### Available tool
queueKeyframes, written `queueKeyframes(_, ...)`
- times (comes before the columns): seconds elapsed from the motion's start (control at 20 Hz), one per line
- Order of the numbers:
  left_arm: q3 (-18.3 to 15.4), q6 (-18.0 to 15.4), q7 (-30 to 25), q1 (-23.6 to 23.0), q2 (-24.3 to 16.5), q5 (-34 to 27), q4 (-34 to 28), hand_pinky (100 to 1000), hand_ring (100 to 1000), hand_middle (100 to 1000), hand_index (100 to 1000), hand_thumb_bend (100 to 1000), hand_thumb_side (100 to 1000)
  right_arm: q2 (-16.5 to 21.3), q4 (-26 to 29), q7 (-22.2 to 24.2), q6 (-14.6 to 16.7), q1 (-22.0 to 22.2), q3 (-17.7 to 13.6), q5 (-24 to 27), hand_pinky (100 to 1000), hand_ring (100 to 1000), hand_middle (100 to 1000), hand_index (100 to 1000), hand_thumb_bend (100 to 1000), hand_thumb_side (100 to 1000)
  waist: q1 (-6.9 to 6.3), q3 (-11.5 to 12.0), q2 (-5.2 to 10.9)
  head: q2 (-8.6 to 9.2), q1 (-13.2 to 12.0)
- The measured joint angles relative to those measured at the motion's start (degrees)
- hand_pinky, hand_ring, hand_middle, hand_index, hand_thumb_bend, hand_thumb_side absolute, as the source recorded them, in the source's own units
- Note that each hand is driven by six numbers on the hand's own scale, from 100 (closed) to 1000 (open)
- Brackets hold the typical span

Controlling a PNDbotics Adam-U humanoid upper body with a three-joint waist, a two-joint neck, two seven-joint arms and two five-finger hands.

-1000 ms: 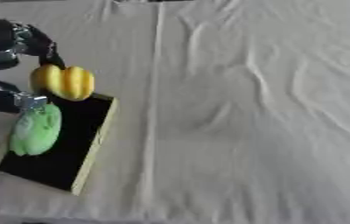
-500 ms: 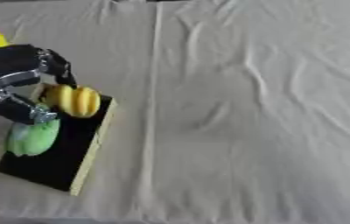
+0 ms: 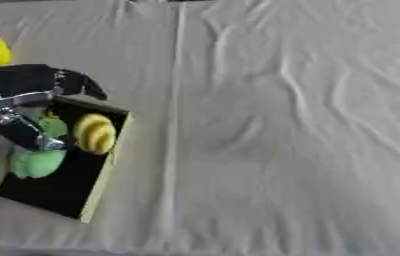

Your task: Pick up objects on the table and place them in the box.

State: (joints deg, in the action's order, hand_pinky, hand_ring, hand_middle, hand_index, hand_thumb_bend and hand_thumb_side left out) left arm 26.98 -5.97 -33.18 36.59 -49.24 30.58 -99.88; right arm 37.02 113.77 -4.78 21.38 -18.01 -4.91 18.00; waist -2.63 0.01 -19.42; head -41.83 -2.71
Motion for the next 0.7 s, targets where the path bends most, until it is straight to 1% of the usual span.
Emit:
queueKeyframes(0.05, 0.0, -0.2, -0.4, 0.0, 0.1, 0.5, 0.2, 922, 889, 875, 963, 544, 100, 0.0, 0.0, 0.0, 0.0, 0.1, 0.0, 0.0, 988, 839, 658, 843, 100, 524, -0.02, 0.0, 0.00, -0.01, 0.0)
queueKeyframes(0.1, 0.0, -0.3, -0.8, 0.0, 0.3, 0.8, 0.3, 920, 887, 868, 958, 551, 100, 0.0, 0.0, 0.0, 0.0, 0.2, 0.0, 0.0, 989, 839, 658, 843, 100, 525, -0.04, 0.0, 0.00, -0.02, 0.0)
queueKeyframes(0.15, -0.1, -0.4, -0.9, 0.0, 0.4, 1.0, 0.3, 922, 889, 868, 959, 527, 110, 0.0, 0.0, 0.0, 0.0, 0.2, 0.0, 0.0, 989, 839, 658, 843, 100, 524, -0.04, 0.0, 0.00, -0.02, 0.0)
queueKeyframes(0.2, -0.3, -0.4, -0.9, 0.0, 0.4, 1.2, 0.3, 919, 888, 860, 947, 542, 109, 0.0, 0.0, 0.1, -0.1, 0.3, 0.0, 0.0, 989, 839, 658, 843, 100, 524, -0.04, 0.0, 0.00, -0.03, 0.0)
queueKeyframes(0.35, -1.5, -0.2, -0.6, 0.0, 0.4, 1.5, -0.3, 905, 875, 841, 928, 457, 100, -0.1, 0.0, 0.1, -0.1, 0.4, 0.0, 0.0, 989, 839, 657, 843, 100, 525, -0.03, 0.0, 0.00, -0.03, 0.0)
queueKeyframes(0.4, -2.1, 0.0, -0.3, -0.1, 0.3, 1.4, -0.7, 904, 874, 841, 925, 449, 100, -0.1, 0.0, 0.1, -0.1, 0.4, 0.0, 0.0, 989, 839, 658, 843, 100, 525, -0.03, 0.0, 0.00, -0.03, 0.1)
queueKeyframes(0.5, -3.7, 0.7, 0.8, -0.3, 0.0, 1.0, -2.1, 902, 872, 839, 918, 429, 100, -0.1, 0.0, 0.1, -0.1, 0.4, -0.2, 0.0, 989, 840, 658, 843, 100, 525, -0.03, 0.1, 0.01, -0.03, 0.2)
queueKeyframes(0.7, -9.3, 3.3, 4.6, -1.2, -2.2, 0.9, -4.4, 903, 872, 835, 902, 416, 100, -0.1, 0.0, -0.1, 0.0, 0.9, -0.4, 0.0, 988, 839, 659, 843, 100, 525, -0.03, 0.5, 0.04, -0.03, 0.5)
